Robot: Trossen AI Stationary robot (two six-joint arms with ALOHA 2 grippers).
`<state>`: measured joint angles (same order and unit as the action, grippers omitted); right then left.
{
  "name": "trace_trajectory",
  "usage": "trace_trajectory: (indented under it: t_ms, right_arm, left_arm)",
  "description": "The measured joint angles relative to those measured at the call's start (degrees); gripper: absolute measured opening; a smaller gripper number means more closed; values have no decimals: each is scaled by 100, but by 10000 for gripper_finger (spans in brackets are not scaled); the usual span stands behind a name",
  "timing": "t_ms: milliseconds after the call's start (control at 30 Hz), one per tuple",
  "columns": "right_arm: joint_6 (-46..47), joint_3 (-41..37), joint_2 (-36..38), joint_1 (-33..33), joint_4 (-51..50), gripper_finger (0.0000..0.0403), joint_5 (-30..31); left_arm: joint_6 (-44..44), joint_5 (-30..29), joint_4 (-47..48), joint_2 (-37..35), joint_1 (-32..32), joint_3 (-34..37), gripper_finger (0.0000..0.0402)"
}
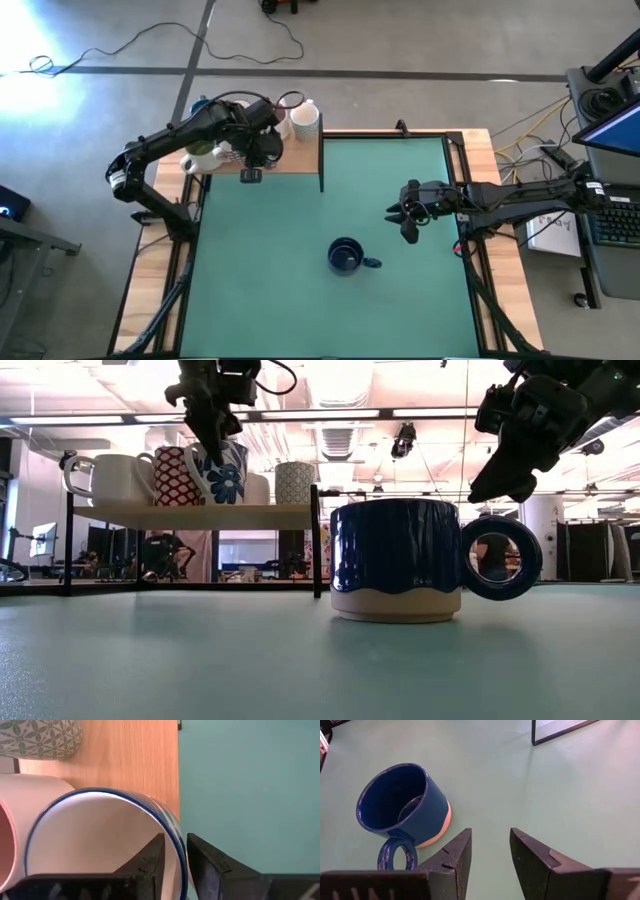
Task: Place coffee mugs
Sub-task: Put the white blue patterned mug on the shelf, then put the blue mug on the shelf
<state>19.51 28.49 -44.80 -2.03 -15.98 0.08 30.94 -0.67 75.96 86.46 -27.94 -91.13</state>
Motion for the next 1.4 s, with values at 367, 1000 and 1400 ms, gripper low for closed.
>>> trace_trajectory:
  t_ms: [367,1000,1400]
  right_arm:
    - [0,0,0,0,-1,123,0]
    - [0,0,0,-1,-1,123,0]
    - [0,0,0,-1,1,123,0]
  left_arm:
    - [47,-28,-326,-53,0,-2,64]
    - [-182,-28,-374,-237,72,-441,64]
    - [-1181,769,-221,-316,738,-466,64]
